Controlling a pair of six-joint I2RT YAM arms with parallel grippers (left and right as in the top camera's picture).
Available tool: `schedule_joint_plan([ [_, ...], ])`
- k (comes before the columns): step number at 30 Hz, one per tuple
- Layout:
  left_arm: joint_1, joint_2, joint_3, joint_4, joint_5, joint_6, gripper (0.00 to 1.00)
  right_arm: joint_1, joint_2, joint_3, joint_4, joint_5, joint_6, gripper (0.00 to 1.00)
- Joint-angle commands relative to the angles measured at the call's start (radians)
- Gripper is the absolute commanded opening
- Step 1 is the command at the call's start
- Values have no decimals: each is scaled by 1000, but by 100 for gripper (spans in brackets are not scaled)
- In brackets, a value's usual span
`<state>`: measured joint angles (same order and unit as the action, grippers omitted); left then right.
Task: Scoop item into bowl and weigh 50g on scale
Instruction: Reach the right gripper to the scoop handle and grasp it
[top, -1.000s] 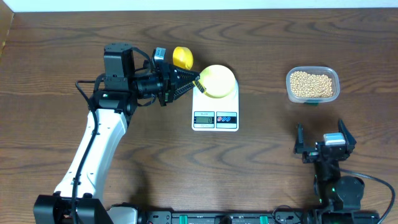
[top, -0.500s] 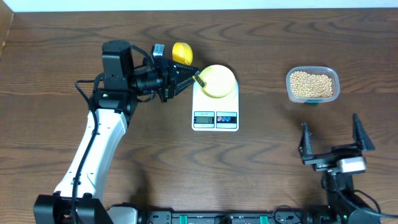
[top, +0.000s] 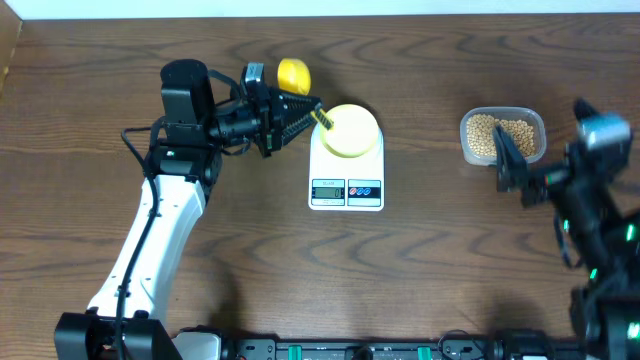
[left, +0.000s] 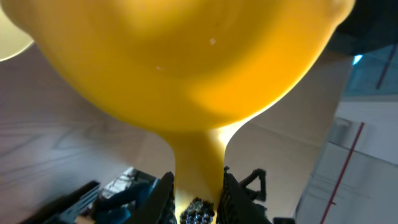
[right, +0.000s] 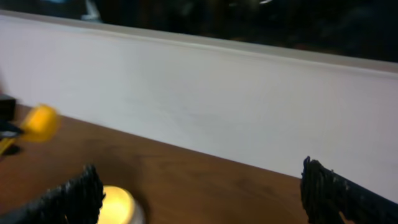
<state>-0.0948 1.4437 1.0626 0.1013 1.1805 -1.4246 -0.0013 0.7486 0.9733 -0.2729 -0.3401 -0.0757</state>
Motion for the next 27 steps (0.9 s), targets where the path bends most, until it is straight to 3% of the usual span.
schedule_joint_plan([
  [1, -19, -8, 23, 84, -5, -119, 19, 9, 112, 86, -13, -287, 20, 99],
  [5, -43, -8, 23, 177, -56, -187, 19, 9, 206, 92, 34, -464, 46, 99],
  [11, -85, -7, 23, 178, -115, -209, 19, 13, 341, 92, 262, -494, 456, 99],
  [15, -102, -7, 23, 179, -172, -253, 19, 54, 407, 101, 356, -554, 588, 99],
  [21, -115, -7, 23, 179, -252, -330, 19, 180, 456, 106, 348, -546, 620, 99],
  [27, -139, -7, 23, 178, -285, -332, 19, 288, 499, 106, 349, -446, 622, 99],
])
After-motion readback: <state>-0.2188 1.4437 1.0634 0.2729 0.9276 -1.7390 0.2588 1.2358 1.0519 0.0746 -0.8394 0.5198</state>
